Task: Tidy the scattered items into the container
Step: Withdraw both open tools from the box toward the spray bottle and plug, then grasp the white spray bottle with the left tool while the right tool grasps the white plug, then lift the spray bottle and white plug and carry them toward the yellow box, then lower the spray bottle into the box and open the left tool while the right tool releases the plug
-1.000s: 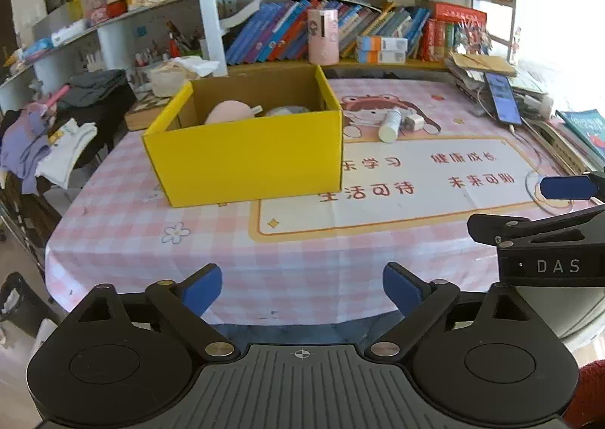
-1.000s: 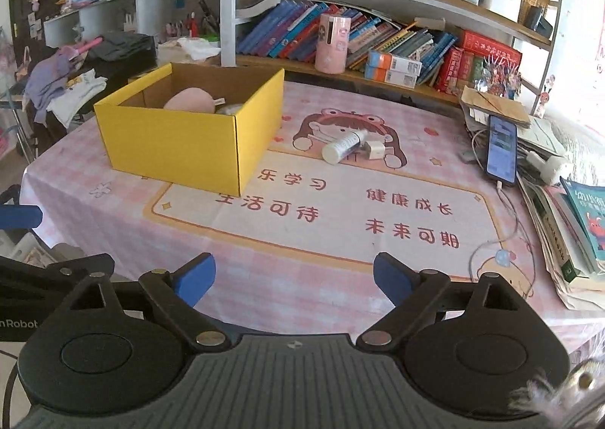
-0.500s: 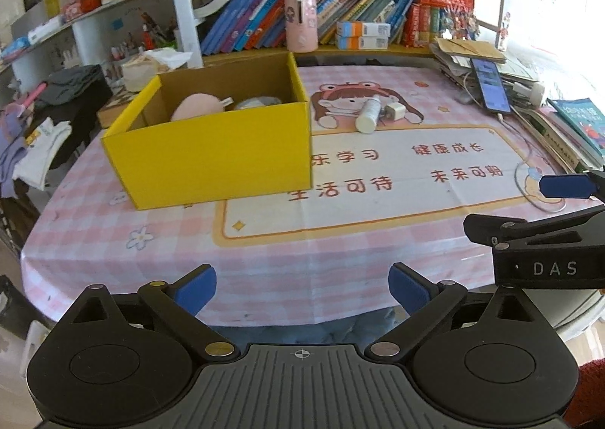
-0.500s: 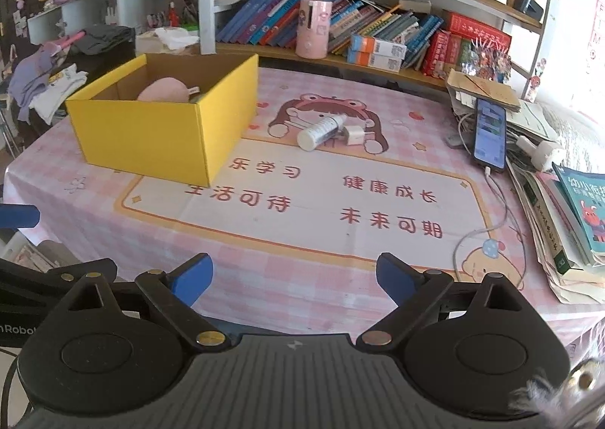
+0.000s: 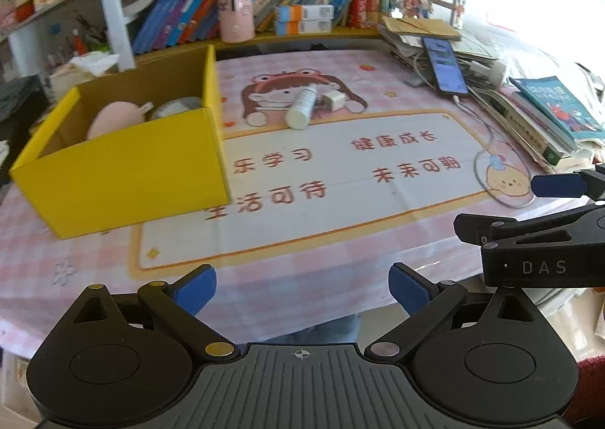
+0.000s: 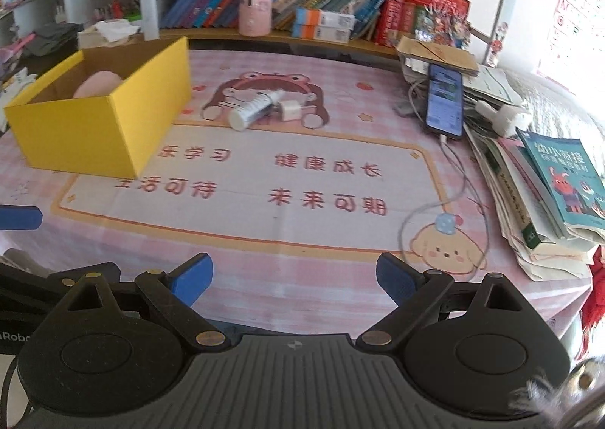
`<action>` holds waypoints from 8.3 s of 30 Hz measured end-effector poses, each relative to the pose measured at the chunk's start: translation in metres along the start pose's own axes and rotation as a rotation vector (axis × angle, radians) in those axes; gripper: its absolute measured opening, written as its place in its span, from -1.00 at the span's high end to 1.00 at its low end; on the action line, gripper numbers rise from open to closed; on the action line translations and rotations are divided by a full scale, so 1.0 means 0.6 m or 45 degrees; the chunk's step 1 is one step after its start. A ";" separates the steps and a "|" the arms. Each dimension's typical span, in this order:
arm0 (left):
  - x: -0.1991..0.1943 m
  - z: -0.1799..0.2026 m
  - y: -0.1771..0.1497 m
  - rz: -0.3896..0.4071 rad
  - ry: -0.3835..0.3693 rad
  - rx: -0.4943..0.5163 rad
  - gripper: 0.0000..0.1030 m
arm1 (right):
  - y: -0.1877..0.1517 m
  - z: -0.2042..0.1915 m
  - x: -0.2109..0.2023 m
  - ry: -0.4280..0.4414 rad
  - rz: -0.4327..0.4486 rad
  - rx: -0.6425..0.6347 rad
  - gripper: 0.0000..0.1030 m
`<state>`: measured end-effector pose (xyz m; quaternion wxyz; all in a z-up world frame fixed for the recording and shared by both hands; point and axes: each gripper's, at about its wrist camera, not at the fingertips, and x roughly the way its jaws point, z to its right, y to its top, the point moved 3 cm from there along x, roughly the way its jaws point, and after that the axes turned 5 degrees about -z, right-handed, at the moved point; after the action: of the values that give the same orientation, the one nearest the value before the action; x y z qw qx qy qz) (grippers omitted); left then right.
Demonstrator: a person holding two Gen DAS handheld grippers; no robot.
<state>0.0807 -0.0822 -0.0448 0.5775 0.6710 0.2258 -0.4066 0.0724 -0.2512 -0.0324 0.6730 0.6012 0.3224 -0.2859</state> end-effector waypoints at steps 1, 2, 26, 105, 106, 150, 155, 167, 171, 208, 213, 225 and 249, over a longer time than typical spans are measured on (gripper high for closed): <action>0.006 0.005 0.004 -0.004 -0.012 0.009 -0.93 | 0.001 0.007 0.004 -0.008 -0.007 0.009 -0.83; 0.011 0.011 0.008 -0.007 -0.025 0.021 -0.93 | 0.002 0.013 0.008 -0.016 -0.014 0.018 -0.83; 0.120 0.043 0.152 0.060 0.014 -0.022 -0.73 | 0.124 0.111 0.129 0.067 -0.012 0.006 -0.33; 0.307 -0.003 0.320 -0.065 0.144 -0.180 0.40 | 0.360 0.083 0.398 0.549 -0.134 -0.325 0.18; 0.301 -0.001 0.320 -0.055 0.135 -0.183 0.40 | 0.358 0.087 0.392 0.549 -0.130 -0.316 0.18; -0.004 -0.015 0.103 0.186 -0.291 -0.153 0.40 | 0.107 0.054 0.035 0.202 0.046 -0.014 0.18; -0.038 -0.048 0.060 0.183 -0.318 -0.143 0.40 | 0.065 0.007 -0.006 0.190 0.055 0.007 0.18; -0.095 -0.109 -0.018 0.176 -0.306 -0.170 0.40 | 0.015 -0.102 -0.060 0.252 0.047 -0.048 0.18; -0.109 -0.134 -0.038 0.180 -0.285 -0.210 0.40 | 0.012 -0.135 -0.068 0.290 0.048 -0.095 0.18; -0.176 -0.322 -0.090 0.264 -0.055 -0.446 0.40 | 0.076 -0.353 -0.064 0.510 0.107 -0.396 0.18; -0.167 -0.330 -0.055 0.296 -0.079 -0.427 0.40 | 0.110 -0.345 -0.061 0.483 0.175 -0.378 0.18; -0.114 -0.362 0.098 0.386 -0.033 -0.336 0.40 | 0.259 -0.335 0.001 0.468 0.304 -0.343 0.18; 0.091 -0.411 0.209 0.043 -0.002 -0.235 0.39 | 0.365 -0.352 0.209 0.494 0.083 -0.486 0.18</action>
<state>0.2788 0.1163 -0.0139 0.6437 0.6183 0.2506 -0.3748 0.3016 -0.0163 -0.0075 0.7086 0.5170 0.4739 -0.0774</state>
